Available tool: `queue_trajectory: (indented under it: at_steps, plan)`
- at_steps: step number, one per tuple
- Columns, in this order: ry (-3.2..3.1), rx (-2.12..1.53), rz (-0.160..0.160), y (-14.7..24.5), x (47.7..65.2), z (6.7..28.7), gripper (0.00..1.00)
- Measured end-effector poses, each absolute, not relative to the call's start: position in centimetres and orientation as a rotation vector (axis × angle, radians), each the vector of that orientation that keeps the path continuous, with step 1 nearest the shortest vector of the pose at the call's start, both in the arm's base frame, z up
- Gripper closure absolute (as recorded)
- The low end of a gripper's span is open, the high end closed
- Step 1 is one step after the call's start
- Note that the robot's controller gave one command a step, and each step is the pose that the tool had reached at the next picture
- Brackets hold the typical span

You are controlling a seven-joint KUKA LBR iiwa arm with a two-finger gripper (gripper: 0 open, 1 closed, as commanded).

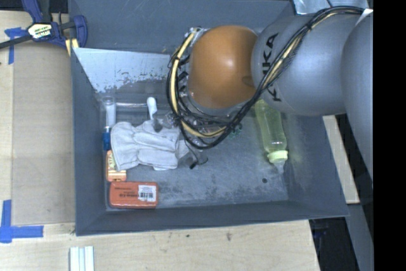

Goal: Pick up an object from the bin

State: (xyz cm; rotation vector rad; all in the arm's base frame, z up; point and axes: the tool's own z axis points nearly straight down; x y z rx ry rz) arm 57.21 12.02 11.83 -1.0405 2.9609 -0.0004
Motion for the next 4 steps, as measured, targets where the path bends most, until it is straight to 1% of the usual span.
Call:
queue_trajectory:
  at_steps: [1,2,3,4]
  plan:
    - [2.847,-1.318,0.001,11.1,57.3,10.2,1.0]
    - [2.848,-1.317,0.001,11.1,57.3,10.2,1.0]
    - [2.842,-1.334,0.001,10.0,56.9,15.6,1.0]
    - [2.842,-1.334,0.002,10.0,56.9,15.6,1.0]
